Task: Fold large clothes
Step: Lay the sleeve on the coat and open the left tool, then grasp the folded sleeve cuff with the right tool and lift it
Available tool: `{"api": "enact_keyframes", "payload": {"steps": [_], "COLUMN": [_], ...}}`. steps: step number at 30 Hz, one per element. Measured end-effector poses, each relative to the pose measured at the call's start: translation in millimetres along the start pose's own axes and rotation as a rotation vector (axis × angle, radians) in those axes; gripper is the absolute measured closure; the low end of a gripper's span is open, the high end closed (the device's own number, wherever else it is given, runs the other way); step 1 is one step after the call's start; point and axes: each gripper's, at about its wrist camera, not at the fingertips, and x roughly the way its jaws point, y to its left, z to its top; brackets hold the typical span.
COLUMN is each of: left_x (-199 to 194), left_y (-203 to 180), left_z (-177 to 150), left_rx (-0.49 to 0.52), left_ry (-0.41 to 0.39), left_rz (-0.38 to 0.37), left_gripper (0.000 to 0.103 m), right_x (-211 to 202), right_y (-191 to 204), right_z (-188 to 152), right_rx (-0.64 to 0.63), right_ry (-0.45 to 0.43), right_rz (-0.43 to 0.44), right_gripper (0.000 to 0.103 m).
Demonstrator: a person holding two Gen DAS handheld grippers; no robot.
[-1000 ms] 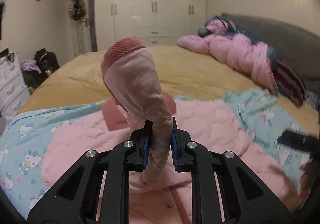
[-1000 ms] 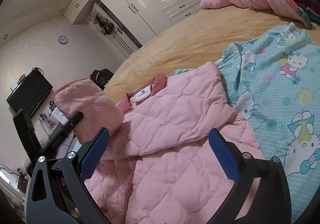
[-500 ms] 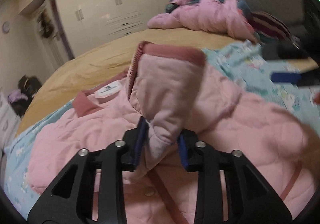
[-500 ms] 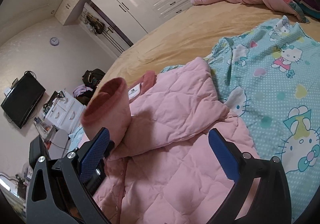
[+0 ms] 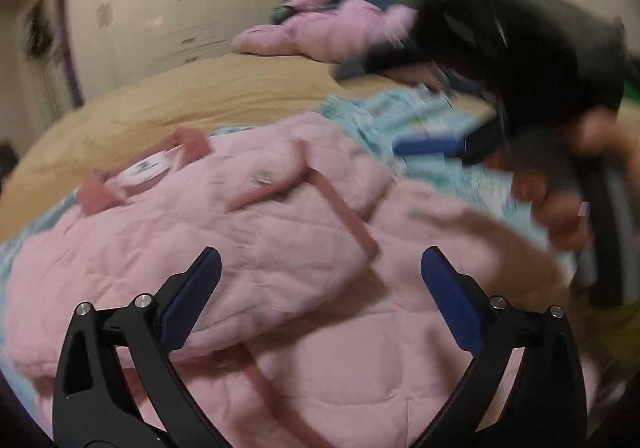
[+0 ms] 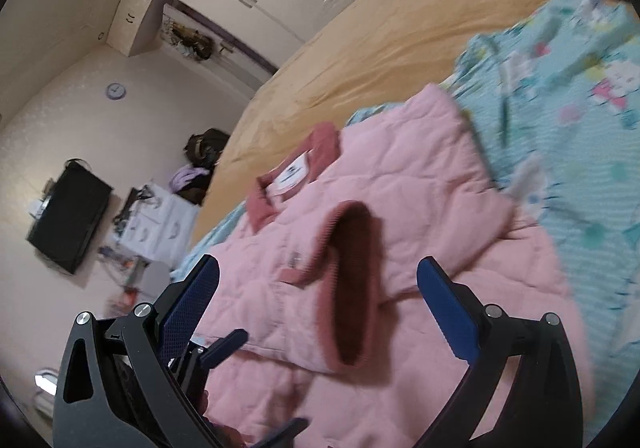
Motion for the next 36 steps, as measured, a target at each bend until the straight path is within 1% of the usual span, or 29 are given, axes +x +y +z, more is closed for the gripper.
{"api": "enact_keyframes", "payload": {"steps": [3,4,5,6,7,9,10,12,13,14,16,19,20,22,25,28,30,33,34,36], "left_x": [-16,-22,-27,-37,-45,-62,-69,-84,-92,-100,-114,-129,-131,-134,-136,-136,-132,-123,-119,-110], "left_y": [44,63,78,100,119,153,169,194,205,217,241,264,268,278,288,293,292,286,284,277], "left_z": [11,13,14,16,15,10,7,1,-1,-6,-16,-29,-32,-39,-46,-51,-51,-46,-44,-40], "left_rx": [-0.151,-0.211,-0.252,-0.315,-0.364,-0.445,-0.483,-0.54,-0.568,-0.605,-0.694,-0.777,-0.792,-0.833,-0.881,-0.897,-0.893,-0.859,-0.845,-0.809], "left_ry": [-0.012,-0.018,-0.021,-0.035,-0.052,-0.072,-0.075,-0.091,-0.102,-0.116,-0.16,-0.192,-0.193,-0.198,-0.21,-0.203,-0.198,-0.184,-0.177,-0.156], "left_rz": [0.039,0.06,0.077,0.112,0.143,0.205,0.235,0.284,0.301,0.312,0.295,0.328,0.335,0.34,0.343,0.34,0.337,0.332,0.332,0.315], "left_gripper": [0.009,0.009,0.009,0.009,0.009,0.009,0.009,0.009,0.009,0.009,0.009,0.009,0.009,0.009,0.009,0.009,0.009,0.009,0.009,0.009], "right_x": [18,22,28,36,41,53,61,70,73,75,80,76,74,71,64,46,41,42,45,55], "right_y": [3,4,6,7,6,4,1,-1,-1,-1,2,13,18,30,58,97,116,129,129,124], "right_z": [3,4,5,5,5,5,5,4,3,3,2,0,0,0,10,27,37,47,48,45], "right_rx": [0.01,0.015,0.017,0.02,0.027,0.053,0.071,0.082,0.079,0.073,0.047,-0.046,-0.082,-0.133,-0.235,-0.386,-0.455,-0.527,-0.546,-0.585], "right_ry": [0.026,0.032,0.039,0.056,0.066,0.09,0.106,0.119,0.118,0.116,0.121,0.093,0.081,0.057,0.023,-0.059,-0.098,-0.143,-0.152,-0.157], "right_rz": [-0.006,-0.001,0.012,0.012,0.002,0.015,0.014,-0.001,-0.005,-0.01,-0.023,-0.063,-0.072,-0.079,-0.068,-0.075,-0.089,-0.108,-0.124,-0.194], "right_gripper": [0.005,0.006,0.01,0.012,0.018,0.024,0.031,0.037,0.043,0.056,0.074,0.084,0.087,0.089,0.091,0.091,0.091,0.091,0.091,0.091]}}
